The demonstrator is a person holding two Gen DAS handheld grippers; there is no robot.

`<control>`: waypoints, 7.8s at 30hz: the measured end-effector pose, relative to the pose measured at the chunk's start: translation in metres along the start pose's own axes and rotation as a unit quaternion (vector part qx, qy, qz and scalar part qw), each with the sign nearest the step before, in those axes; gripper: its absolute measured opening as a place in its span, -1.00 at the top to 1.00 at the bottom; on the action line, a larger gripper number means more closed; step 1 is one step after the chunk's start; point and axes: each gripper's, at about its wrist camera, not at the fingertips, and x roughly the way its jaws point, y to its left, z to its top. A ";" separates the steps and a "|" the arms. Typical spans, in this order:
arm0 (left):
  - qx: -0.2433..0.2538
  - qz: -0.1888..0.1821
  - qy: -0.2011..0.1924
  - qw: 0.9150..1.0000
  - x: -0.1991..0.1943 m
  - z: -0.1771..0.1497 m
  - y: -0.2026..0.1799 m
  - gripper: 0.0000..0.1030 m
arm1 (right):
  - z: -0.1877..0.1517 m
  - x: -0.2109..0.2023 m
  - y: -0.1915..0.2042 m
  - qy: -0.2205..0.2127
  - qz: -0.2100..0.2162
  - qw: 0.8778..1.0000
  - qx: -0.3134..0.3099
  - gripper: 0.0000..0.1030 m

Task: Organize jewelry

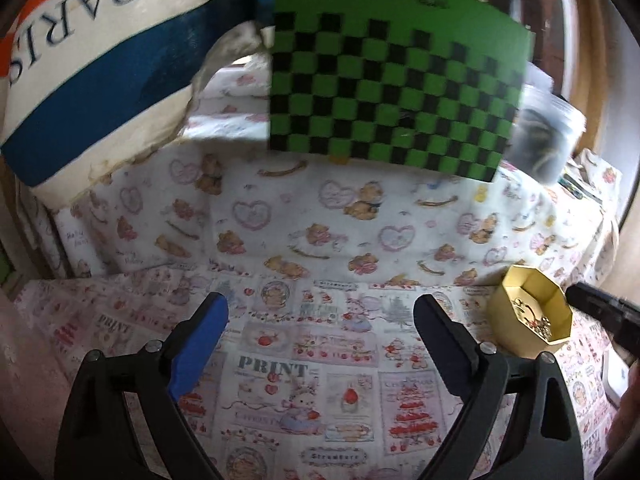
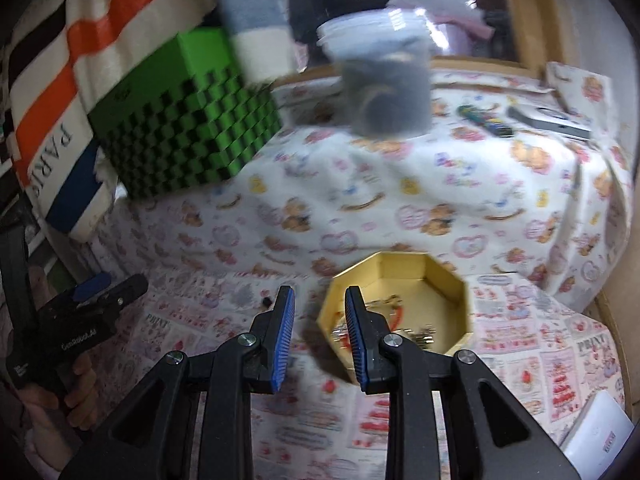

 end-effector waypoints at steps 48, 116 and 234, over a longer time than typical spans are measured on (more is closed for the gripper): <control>-0.048 0.041 0.013 0.998 0.015 -0.003 0.037 -0.80 | -0.001 0.155 0.079 0.160 -0.063 0.978 -0.122 0.63; 0.078 -0.133 0.119 0.981 0.066 -0.017 -0.119 0.78 | -0.015 -0.014 -0.082 0.006 -0.009 0.999 0.043 0.73; 0.085 -0.035 -0.178 0.980 -0.066 -0.046 -0.038 -0.99 | -0.039 -0.039 -0.023 -0.152 -0.031 0.988 -0.005 -0.78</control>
